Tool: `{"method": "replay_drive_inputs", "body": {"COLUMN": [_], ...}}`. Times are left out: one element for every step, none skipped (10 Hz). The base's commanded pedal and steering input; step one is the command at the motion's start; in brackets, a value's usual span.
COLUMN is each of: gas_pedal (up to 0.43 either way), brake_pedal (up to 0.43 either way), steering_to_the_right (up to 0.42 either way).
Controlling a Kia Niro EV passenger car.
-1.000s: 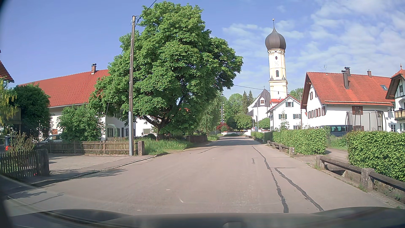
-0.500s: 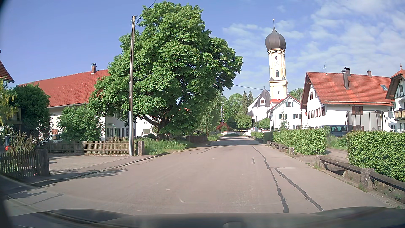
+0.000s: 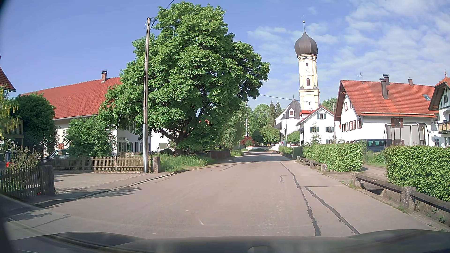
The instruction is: Follow the waypoints while adhering to traffic rules and regulations
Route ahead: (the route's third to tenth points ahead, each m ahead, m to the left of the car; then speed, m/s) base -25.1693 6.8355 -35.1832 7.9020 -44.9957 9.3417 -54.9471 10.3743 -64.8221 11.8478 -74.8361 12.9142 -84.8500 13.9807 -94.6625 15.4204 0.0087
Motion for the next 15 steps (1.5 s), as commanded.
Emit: {"method": "replay_drive_inputs", "body": {"gas_pedal": [0.0,0.0,0.0,0.0,0.0,0.0,0.0,0.0,0.0,0.0,0.0,0.0,0.0,0.0,0.0], "brake_pedal": [0.0,0.0,0.012,0.146,0.213,0.244,0.244,0.25,0.25,0.256,0.28,0.287,0.287,0.287,0.287], "steering_to_the_right": [0.193,0.213,0.221,0.221,0.218,0.217,0.217,0.216,0.216,0.215,0.214,0.214,0.215,0.215,0.215]}}
